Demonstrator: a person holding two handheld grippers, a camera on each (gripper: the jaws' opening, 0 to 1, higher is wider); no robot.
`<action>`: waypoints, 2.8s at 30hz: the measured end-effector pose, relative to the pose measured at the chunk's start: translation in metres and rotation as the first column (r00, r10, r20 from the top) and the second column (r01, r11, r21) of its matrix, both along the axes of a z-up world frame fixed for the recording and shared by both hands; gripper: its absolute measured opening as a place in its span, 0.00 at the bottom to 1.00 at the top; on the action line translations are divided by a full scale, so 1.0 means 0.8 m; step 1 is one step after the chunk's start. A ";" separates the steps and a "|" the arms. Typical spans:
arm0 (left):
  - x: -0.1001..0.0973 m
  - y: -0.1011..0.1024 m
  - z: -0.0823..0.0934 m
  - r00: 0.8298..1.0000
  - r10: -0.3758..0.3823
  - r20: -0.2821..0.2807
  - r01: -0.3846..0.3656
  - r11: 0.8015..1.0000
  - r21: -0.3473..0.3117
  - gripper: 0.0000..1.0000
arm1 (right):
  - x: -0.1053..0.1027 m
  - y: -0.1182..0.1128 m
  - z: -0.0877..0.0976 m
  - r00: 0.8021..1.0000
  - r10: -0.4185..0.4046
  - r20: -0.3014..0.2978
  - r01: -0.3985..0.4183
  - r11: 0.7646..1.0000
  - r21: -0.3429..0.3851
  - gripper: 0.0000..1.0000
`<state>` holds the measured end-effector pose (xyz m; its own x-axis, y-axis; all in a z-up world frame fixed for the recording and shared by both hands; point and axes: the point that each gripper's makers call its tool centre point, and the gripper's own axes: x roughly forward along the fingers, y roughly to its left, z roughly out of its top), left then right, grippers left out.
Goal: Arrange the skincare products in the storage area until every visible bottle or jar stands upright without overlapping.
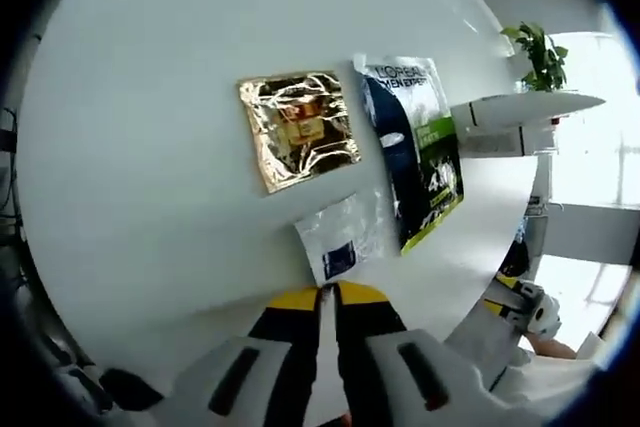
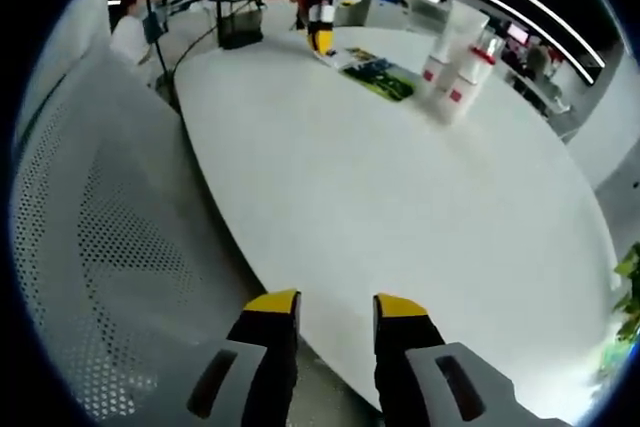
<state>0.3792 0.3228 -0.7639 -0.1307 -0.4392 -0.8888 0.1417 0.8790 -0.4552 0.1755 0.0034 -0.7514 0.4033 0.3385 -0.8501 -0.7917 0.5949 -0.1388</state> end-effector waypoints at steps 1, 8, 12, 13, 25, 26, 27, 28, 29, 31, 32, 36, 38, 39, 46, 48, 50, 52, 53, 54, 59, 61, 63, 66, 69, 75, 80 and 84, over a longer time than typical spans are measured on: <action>0.001 0.001 0.000 1.000 -0.004 0.005 0.004 1.000 0.003 0.05 | 0.000 0.000 0.000 1.000 0.001 0.000 -0.001 1.000 -0.001 0.28; 0.005 0.011 0.001 1.000 -0.018 0.023 0.018 1.000 0.021 0.06 | 0.000 0.001 0.000 1.000 0.000 0.000 0.000 1.000 0.001 0.28; 0.003 0.018 0.002 1.000 0.002 0.026 -0.002 1.000 0.029 0.14 | 0.000 0.002 0.001 1.000 0.001 0.001 -0.001 1.000 0.000 0.28; 0.003 0.020 0.002 0.999 0.005 0.032 -0.006 1.000 0.031 0.15 | 0.000 0.002 0.001 1.000 0.000 0.001 0.000 1.000 0.002 0.28; -0.011 0.016 0.045 0.955 0.141 0.262 -0.119 0.988 -0.099 0.19 | 0.001 0.007 0.006 1.000 0.015 0.024 -0.016 1.000 0.016 0.29; -0.017 0.017 0.048 0.953 0.144 0.267 -0.122 0.988 -0.098 0.21 | 0.002 0.007 0.007 1.000 0.014 0.027 -0.015 1.000 0.017 0.29; -0.025 0.020 0.051 0.951 0.152 0.269 -0.131 0.987 -0.096 0.23 | 0.003 0.007 0.009 0.999 0.008 0.036 -0.009 1.000 0.020 0.29; -0.029 0.022 0.053 0.949 0.155 0.274 -0.134 0.986 -0.096 0.23 | 0.004 0.006 0.010 0.999 0.004 0.039 -0.005 1.000 0.023 0.29; -0.035 0.024 0.056 0.946 0.157 0.285 -0.134 0.986 -0.098 0.23 | 0.005 0.006 0.010 0.999 0.000 0.040 -0.001 1.000 0.027 0.29; -0.042 0.026 0.062 0.939 0.163 0.302 -0.139 0.985 -0.100 0.24 | 0.005 0.007 0.011 0.999 0.007 0.049 -0.008 1.000 0.028 0.29; -0.044 0.025 0.067 0.931 0.169 0.322 -0.141 0.984 -0.109 0.25 | 0.005 0.008 0.014 0.998 0.013 0.060 -0.015 0.999 0.030 0.29; -0.056 0.016 0.092 0.900 0.158 0.406 -0.108 0.984 -0.143 0.29 | 0.009 0.008 0.020 0.996 0.004 0.088 -0.007 0.999 0.044 0.30; -0.062 0.012 0.104 0.880 0.167 0.445 -0.110 0.982 -0.152 0.31 | 0.011 0.008 0.022 0.995 0.002 0.099 -0.007 0.999 0.051 0.30; -0.065 0.008 0.108 0.869 0.166 0.467 -0.101 0.982 -0.161 0.31 | 0.011 0.010 0.024 0.994 0.003 0.107 -0.009 0.998 0.055 0.30; -0.115 -0.032 0.119 0.799 0.131 0.586 -0.033 0.984 -0.175 0.34 | 0.018 0.012 0.036 0.989 -0.013 0.147 -0.002 0.995 0.099 0.32; -0.139 -0.052 0.118 0.789 0.094 0.608 0.021 0.983 -0.180 0.36 | 0.023 0.010 0.042 0.987 -0.044 0.155 0.025 0.992 0.123 0.33; -0.156 -0.070 0.121 0.763 0.066 0.643 0.080 0.978 -0.195 0.38 | 0.026 0.010 0.047 0.984 -0.063 0.165 0.038 0.988 0.151 0.33; -0.176 -0.086 0.121 0.749 0.062 0.660 0.101 0.973 -0.206 0.38 | 0.028 0.012 0.051 0.982 -0.077 0.173 0.047 0.984 0.173 0.35; -0.183 -0.092 0.122 0.739 0.060 0.671 0.108 0.973 -0.206 0.38 | 0.029 0.013 0.053 0.981 -0.082 0.175 0.049 0.982 0.183 0.36; -0.192 -0.101 0.124 0.720 0.067 0.691 0.110 0.972 -0.209 0.38 | 0.030 0.015 0.056 0.980 -0.091 0.179 0.053 0.978 0.203 0.37; -0.220 -0.132 0.135 0.633 0.086 0.769 0.134 0.967 -0.219 0.39 | 0.033 0.023 0.071 0.974 -0.121 0.193 0.062 0.955 0.290 0.42; -0.228 -0.143 0.141 0.606 0.106 0.788 0.134 0.963 -0.233 0.39 | 0.039 0.024 0.082 0.964 -0.176 0.198 0.094 0.927 0.363 0.46; -0.239 -0.154 0.148 0.580 0.128 0.804 0.134 0.959 -0.250 0.42 | 0.044 0.026 0.091 0.959 -0.211 0.190 0.115 0.900 0.420 0.53; -0.249 -0.164 0.156 0.550 0.175 0.816 0.111 0.954 -0.279 0.46 | 0.048 0.029 0.105 0.952 -0.241 0.188 0.121 0.863 0.490 0.62; -0.248 -0.166 0.168 0.466 0.188 0.865 0.097 0.960 -0.261 0.52 | 0.050 0.033 0.118 0.944 -0.252 0.214 0.102 0.837 0.537 0.70; -0.235 -0.180 0.188 0.327 0.205 0.923 0.083 0.966 -0.244 0.85 | 0.052 0.043 0.149 0.929 -0.270 0.253 0.047 0.764 0.644 0.86; -0.228 -0.194 0.180 0.275 0.175 0.945 0.055 0.979 -0.198 0.99 | 0.059 0.036 0.164 0.906 -0.320 0.278 0.052 0.735 0.676 0.99; -0.227 -0.194 0.166 0.269 0.094 0.959 0.055 0.992 -0.113 0.99 | 0.061 0.032 0.164 0.906 -0.337 0.257 0.076 0.726 0.683 0.99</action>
